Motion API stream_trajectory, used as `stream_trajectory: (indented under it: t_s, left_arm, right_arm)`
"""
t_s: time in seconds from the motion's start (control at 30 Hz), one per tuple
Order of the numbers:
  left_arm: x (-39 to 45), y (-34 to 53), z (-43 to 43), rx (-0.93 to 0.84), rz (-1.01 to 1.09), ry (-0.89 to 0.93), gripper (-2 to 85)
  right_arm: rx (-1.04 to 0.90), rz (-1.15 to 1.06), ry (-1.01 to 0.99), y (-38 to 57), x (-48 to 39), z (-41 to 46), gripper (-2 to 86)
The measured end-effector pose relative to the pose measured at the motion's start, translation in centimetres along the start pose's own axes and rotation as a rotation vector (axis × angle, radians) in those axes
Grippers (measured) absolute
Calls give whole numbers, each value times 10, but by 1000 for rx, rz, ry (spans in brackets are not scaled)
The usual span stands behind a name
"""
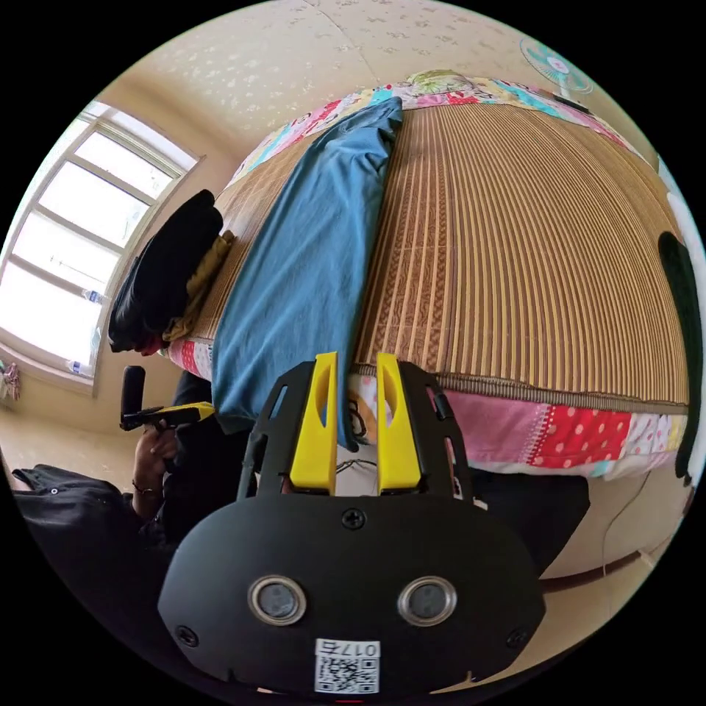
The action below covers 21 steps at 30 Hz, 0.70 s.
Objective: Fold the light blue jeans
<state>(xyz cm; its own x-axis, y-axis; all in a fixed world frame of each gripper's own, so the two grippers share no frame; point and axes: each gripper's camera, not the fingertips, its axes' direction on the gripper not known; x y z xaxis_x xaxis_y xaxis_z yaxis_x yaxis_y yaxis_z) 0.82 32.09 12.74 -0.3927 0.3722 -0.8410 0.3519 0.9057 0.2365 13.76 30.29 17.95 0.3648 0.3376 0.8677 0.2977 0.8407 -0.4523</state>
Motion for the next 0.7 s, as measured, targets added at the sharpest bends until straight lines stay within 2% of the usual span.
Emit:
stream_trajectory:
  t_s: [0.13,0.23,0.3,0.37,0.4,0.47,0.53,0.6,0.67,0.7]
  left_arm:
    - [8,-10,-1,112,57,16,110]
    - [38,-42,21,142,180,-67,123]
    - [60,-72,69,19,222,-144,119]
    - [72,-76,87,22,197,-294,87]
    - [80,-74,97,13,226,-352,41]
    - [84,-70,121,-96,257,-350,9]
    - [83,-62,144,-218,246,-353,2]
    - [77,-42,185,-441,212,-415,2]
    - [71,-23,210,-581,190,-465,9]
    - [69,-14,212,-586,170,-463,25]
  right_arm:
    - [26,19,-70,8,-3,1,90]
    - [29,-18,-36,-2,-14,6,92]
    - [-17,-44,30,-16,-26,10,83]
    - [-60,-75,43,-22,-38,10,51]
    - [-103,-99,35,-23,-46,15,41]
    - [-77,-116,78,-17,-56,12,33]
    - [-149,-128,115,-12,-64,15,29]
    - [-431,-116,89,-6,-69,37,28]
    - [-643,-118,40,3,-70,49,30]
    - [-682,-130,23,8,-73,45,32]
